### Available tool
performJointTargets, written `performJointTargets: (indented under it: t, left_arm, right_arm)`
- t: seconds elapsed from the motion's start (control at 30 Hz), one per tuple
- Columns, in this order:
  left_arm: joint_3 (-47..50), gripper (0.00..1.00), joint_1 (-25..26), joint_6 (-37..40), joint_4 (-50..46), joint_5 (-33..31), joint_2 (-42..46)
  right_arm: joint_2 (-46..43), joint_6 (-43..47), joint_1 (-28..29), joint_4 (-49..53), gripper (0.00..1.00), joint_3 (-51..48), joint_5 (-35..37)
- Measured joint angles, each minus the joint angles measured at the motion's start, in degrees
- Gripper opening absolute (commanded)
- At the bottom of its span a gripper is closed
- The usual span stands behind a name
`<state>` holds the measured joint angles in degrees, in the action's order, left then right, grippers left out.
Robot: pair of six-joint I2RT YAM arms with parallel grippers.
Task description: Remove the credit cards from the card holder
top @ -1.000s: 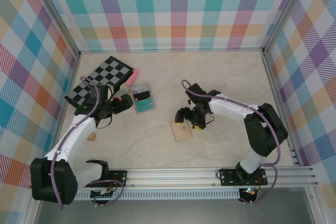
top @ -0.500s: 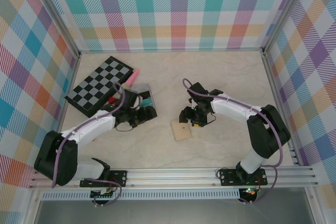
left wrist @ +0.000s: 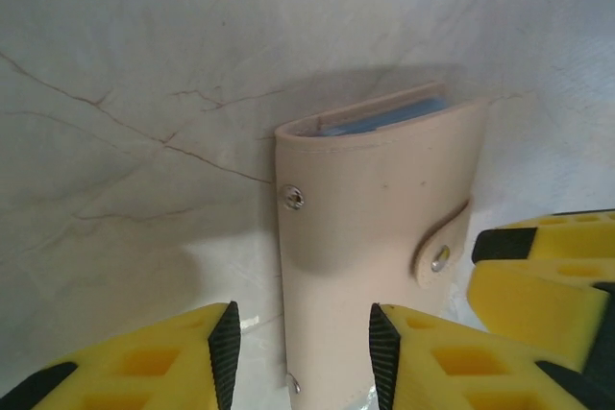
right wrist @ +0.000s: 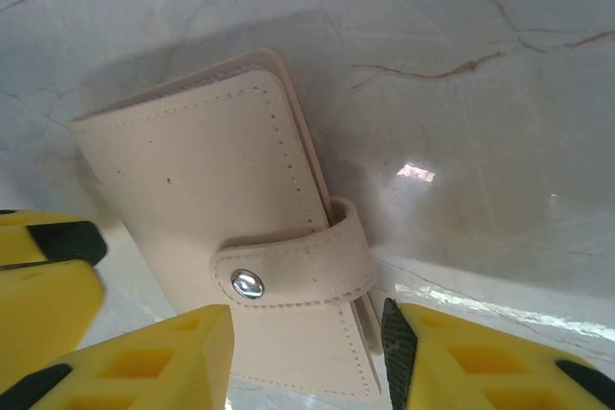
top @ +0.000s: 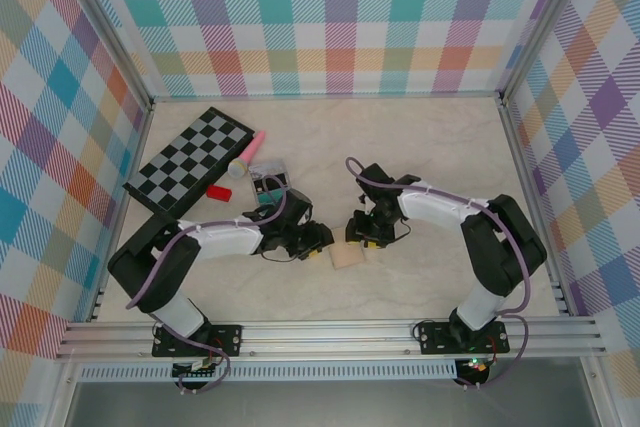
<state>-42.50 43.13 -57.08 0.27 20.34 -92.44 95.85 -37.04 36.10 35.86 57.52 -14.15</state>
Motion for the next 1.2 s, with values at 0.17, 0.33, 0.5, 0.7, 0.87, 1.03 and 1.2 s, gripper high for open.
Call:
performJointTargets:
  t: [0.17,0.33,0.5,0.7,0.87,1.03,1.2]
  left_arm:
    - [0.07,0.41,0.02,-1.57,3.02,1.99,-2.27]
    - [0.07,0.40,0.09,-3.30,6.80,4.70,-4.33]
    - [0.52,0.39,0.07,-4.31,8.17,5.38,-4.68]
    - [2.99,0.37,-0.61,-4.70,13.38,7.32,-4.57]
    - [5.18,0.36,-1.40,-4.63,17.44,8.94,-4.24]
    - [6.34,0.35,-1.66,-4.42,19.80,9.94,-4.22]
    - [8.20,0.33,-1.70,-4.76,23.87,10.86,-4.13]
  right_arm:
    - [0.55,0.00,0.00,-0.52,0.39,-0.48,-0.31]
    - [1.77,-0.09,-0.07,-2.43,0.38,-1.60,-1.79]
    - [1.77,-0.48,-0.17,-3.39,0.37,-1.99,-2.71]
    - [1.88,-0.96,-0.50,-3.76,0.37,-2.10,-3.54]
    - [1.92,-1.16,-0.48,-4.00,0.37,-2.19,-3.87]
    - [1.79,-1.53,-0.57,-5.44,0.37,-2.97,-5.25]
    - [1.42,-2.21,-1.57,-7.82,0.37,-4.46,-8.57]
